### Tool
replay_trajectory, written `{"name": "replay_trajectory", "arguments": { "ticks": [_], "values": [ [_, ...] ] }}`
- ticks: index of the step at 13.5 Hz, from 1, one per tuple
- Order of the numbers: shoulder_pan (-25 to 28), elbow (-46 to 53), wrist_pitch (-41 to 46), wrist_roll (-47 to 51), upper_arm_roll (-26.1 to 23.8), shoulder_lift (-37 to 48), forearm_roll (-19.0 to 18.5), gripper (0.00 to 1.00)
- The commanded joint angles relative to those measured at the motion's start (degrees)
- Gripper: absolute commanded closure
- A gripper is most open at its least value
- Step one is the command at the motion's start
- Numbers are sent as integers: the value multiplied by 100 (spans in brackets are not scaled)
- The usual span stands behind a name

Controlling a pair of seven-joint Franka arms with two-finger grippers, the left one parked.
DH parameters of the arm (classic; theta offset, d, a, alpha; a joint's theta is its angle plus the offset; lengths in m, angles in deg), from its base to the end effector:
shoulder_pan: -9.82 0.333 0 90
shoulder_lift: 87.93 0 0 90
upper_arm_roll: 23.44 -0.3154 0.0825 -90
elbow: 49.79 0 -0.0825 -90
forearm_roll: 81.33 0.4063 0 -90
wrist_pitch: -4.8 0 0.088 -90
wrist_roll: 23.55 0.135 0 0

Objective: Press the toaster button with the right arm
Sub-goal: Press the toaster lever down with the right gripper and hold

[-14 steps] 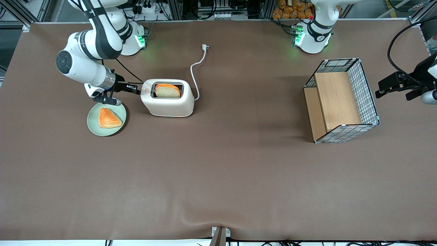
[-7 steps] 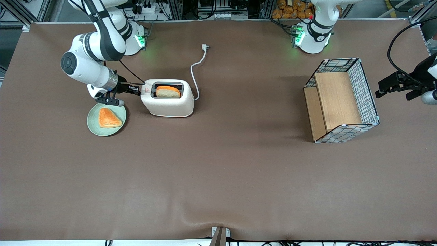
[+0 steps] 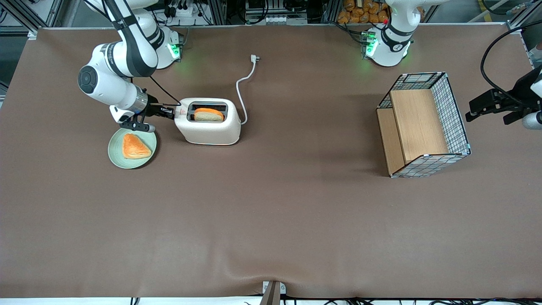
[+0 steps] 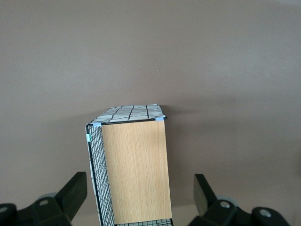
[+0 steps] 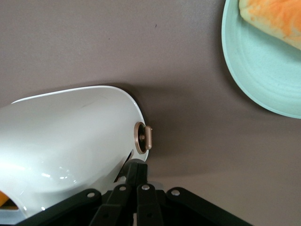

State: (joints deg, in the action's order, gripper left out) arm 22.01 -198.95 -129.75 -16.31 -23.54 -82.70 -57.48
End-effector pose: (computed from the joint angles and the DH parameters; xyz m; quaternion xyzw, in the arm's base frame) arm 0.4138 0.1044 0.2290 -0.9811 0.1134 0.1017 0.1193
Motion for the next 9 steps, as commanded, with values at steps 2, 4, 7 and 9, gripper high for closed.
{"name": "replay_trajectory", "arguments": {
  "ticks": [2, 4, 7, 9],
  "values": [
    [65, -158, -405, -704, 27, -259, 522, 100],
    [38, -219, -572, -1179, 27, -338, 839, 100],
    [38, -219, -634, -1225, 27, -426, 893, 100],
    [38, -219, -643, -1225, 36, -444, 902, 100]
  ]
}}
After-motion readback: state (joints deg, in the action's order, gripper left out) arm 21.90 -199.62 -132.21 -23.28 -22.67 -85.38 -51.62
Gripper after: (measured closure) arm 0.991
